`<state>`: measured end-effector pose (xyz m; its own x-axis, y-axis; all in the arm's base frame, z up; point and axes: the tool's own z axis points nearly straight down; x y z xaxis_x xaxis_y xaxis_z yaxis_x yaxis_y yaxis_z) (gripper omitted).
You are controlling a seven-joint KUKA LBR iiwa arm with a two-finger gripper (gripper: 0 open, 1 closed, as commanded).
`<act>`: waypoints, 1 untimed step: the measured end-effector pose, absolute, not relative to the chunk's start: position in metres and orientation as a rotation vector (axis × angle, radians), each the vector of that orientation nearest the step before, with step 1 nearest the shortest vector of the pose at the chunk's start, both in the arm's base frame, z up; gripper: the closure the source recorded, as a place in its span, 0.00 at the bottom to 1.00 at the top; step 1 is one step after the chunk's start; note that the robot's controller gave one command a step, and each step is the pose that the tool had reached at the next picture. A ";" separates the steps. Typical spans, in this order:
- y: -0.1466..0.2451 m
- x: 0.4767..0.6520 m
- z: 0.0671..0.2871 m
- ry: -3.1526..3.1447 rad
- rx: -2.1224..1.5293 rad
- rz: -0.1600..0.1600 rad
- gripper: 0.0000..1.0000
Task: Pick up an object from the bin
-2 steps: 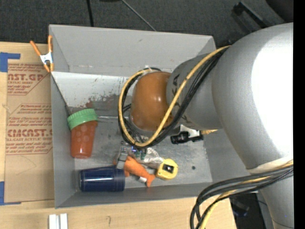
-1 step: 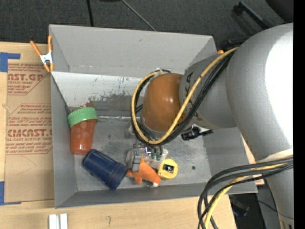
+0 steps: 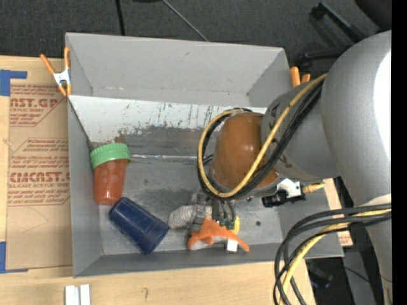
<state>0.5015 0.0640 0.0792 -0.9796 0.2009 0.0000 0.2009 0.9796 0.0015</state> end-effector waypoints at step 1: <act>0.064 0.502 0.079 3.125 0.317 0.003 1.00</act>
Offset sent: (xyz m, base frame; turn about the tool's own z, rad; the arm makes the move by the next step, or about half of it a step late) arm 0.0168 -0.0047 0.1114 -0.0306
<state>0.5015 0.0640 0.0792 -0.9796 0.2010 0.0000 0.2010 0.9796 0.0016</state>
